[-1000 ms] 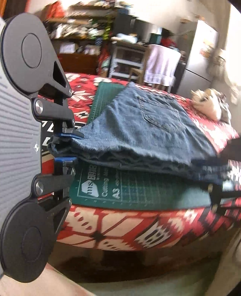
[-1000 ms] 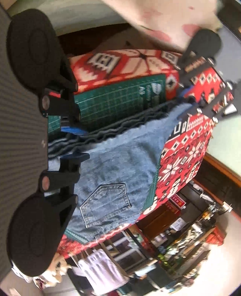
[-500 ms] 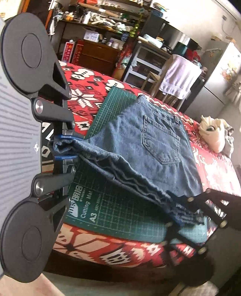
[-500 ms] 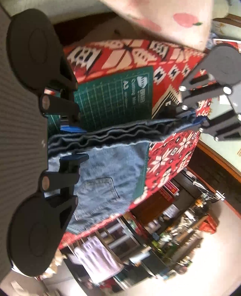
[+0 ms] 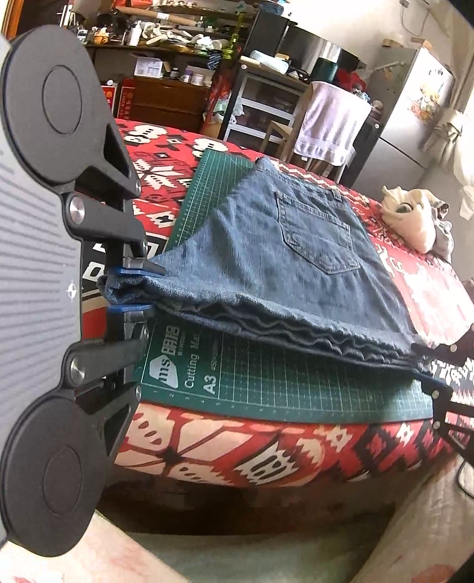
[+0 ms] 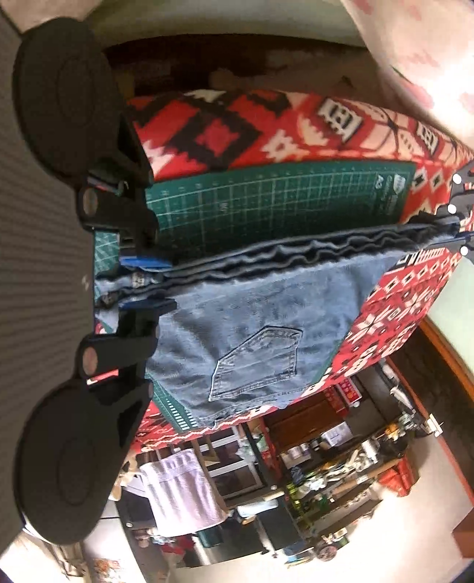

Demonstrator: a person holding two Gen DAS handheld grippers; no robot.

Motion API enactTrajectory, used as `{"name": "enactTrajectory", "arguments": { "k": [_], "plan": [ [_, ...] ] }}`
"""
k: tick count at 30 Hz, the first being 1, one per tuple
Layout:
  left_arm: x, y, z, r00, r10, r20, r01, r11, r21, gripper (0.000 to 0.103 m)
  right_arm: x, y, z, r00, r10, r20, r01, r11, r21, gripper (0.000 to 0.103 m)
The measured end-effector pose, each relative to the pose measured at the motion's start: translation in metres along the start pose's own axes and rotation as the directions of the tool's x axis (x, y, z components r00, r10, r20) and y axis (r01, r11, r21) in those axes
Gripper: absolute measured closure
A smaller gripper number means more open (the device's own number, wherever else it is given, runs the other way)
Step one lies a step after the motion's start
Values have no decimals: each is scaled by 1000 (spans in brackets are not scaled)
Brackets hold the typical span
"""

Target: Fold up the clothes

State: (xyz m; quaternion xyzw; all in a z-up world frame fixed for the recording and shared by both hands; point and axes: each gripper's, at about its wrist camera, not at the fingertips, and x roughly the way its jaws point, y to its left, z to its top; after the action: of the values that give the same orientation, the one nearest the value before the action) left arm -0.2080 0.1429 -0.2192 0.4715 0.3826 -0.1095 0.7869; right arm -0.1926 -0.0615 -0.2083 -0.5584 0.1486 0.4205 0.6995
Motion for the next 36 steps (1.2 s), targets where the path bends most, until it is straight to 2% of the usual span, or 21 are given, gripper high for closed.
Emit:
{"name": "enactTrajectory", "arguments": {
  "k": [4, 9, 14, 18, 20, 23, 25, 27, 28, 30, 32, 34, 36],
  "plan": [
    [-2, -6, -1, 1000, 7, 3, -7, 999, 37, 89, 1, 0, -6, 1000, 6, -4, -7, 999, -34, 84],
    [1, -25, -6, 1000, -8, -3, 8, 988, 152, 89, -3, 1, -8, 1000, 22, -6, -23, 999, -24, 87],
    [-4, -30, -13, 999, -29, -31, 35, 978, 206, 77, -6, -3, -9, 998, 56, -6, -56, 998, 12, 86],
    [-11, -26, -25, 997, -42, -66, 55, 977, 208, 76, -12, -11, -12, 995, 99, -22, -97, 993, 66, 85],
    [-15, -19, -28, 994, -64, -84, 77, 983, 167, 76, -16, -16, -15, 992, 127, -26, -123, 987, 107, 86],
    [-31, -3, -29, 993, -97, -64, 101, 993, 65, 78, -24, -29, -18, 985, 174, -11, -168, 963, 210, 86],
    [-39, 12, -26, 993, -108, -41, 107, 994, -32, 83, -31, -43, -16, 981, 195, 16, -190, 930, 313, 86],
    [-45, 29, -20, 993, -120, -1, 118, 979, -168, 87, -35, -57, -13, 976, 211, 49, -212, 883, 419, 86],
    [-42, 36, -15, 990, -136, 21, 137, 957, -256, 88, -34, -63, -10, 974, 217, 68, -223, 855, 468, 87],
    [-35, 52, -5, 984, -165, 72, 180, 883, -434, 91, -30, -75, -4, 968, 226, 110, -248, 788, 563, 93],
    [-26, 62, 5, 972, -195, 134, 236, 771, -591, 91, -23, -80, 2, 964, 226, 139, -262, 726, 636, 94],
    [-13, 63, 17, 955, -215, 206, 298, 667, -683, 94, -14, -80, 10, 963, 214, 165, -268, 668, 694, 97],
    [2, 61, 26, 943, -227, 243, 331, 573, -749, 95, -3, -77, 20, 961, 206, 186, -275, 620, 735, 97]
  ]
}}
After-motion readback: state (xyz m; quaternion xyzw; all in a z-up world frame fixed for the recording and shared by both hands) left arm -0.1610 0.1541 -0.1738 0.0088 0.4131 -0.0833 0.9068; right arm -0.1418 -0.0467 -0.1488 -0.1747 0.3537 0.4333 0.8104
